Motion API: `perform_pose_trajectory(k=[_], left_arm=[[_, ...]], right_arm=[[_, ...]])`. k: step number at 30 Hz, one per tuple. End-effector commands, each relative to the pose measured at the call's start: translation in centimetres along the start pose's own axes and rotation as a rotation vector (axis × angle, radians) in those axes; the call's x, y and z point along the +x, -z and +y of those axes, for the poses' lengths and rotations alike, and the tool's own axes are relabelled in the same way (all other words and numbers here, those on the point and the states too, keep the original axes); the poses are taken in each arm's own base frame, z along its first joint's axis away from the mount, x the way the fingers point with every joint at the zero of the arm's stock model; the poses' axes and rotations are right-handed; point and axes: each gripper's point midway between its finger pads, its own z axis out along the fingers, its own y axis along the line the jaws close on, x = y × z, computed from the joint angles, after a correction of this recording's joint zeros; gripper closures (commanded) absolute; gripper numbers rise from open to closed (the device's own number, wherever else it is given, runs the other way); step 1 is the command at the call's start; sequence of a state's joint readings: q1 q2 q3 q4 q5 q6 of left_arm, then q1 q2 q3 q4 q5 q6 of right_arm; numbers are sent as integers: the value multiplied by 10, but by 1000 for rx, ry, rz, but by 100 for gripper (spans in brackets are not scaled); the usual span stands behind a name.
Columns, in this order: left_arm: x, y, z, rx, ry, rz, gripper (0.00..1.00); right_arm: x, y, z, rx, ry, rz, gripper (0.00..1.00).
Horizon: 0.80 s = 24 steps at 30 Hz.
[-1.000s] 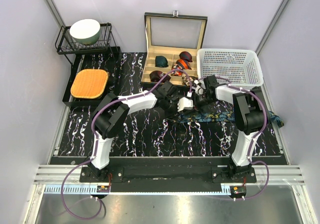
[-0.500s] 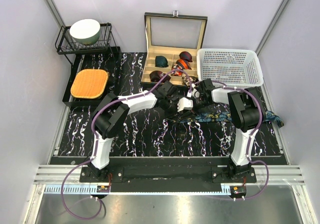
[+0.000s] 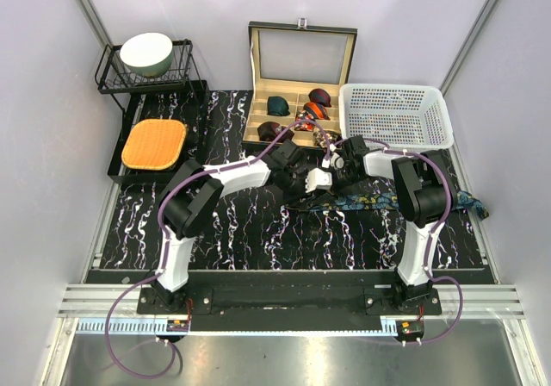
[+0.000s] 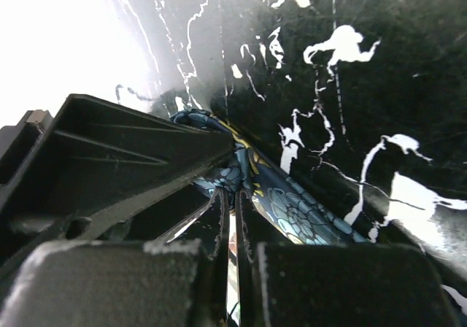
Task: Roll the ties
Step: Roll the tie at the center of the board.
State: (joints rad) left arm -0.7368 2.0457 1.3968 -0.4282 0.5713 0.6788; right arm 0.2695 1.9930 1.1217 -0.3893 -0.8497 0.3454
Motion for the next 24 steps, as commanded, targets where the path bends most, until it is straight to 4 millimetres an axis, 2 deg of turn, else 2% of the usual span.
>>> perform_pose_trajectory(k=[1, 5, 7, 10, 12, 13, 14, 16, 17, 19, 20, 22, 24], left_arm=[[34, -1, -12, 46, 102, 76, 51], [20, 10, -5, 23, 113, -1, 43], [6, 19, -2, 8, 96, -66, 40], [-12, 36, 5, -41, 74, -177, 33], [-17, 45, 8, -68, 76, -231, 26], [-31, 53, 11, -89, 35, -289, 24], [-24, 52, 8, -86, 48, -293, 22], [-29, 52, 8, -93, 29, -331, 20], [-21, 48, 1, -75, 62, -331, 19], [-28, 47, 2, -80, 31, -391, 18], [-21, 43, -4, -69, 67, -397, 18], [-25, 43, 0, -86, 49, -445, 18], [-18, 39, -1, -87, 85, -455, 18]], right_arm=[[-11, -2, -24, 126, 36, -28, 100], [-10, -5, -32, 143, 30, -22, 100], [-10, -6, -35, 156, 23, -19, 100], [-10, -7, -41, 186, 19, -17, 100], [-9, -7, -44, 194, 18, -12, 100], [-9, -6, -47, 207, 21, -13, 100], [-9, -6, -48, 214, 20, -11, 100], [-8, -6, -51, 227, 20, -7, 100], [-7, -6, -51, 230, 21, -5, 100], [-7, -6, -53, 238, 21, -1, 100], [-7, -6, -54, 243, 26, -1, 100], [-7, -5, -55, 251, 30, -1, 100], [-5, -6, -57, 254, 27, 3, 100]])
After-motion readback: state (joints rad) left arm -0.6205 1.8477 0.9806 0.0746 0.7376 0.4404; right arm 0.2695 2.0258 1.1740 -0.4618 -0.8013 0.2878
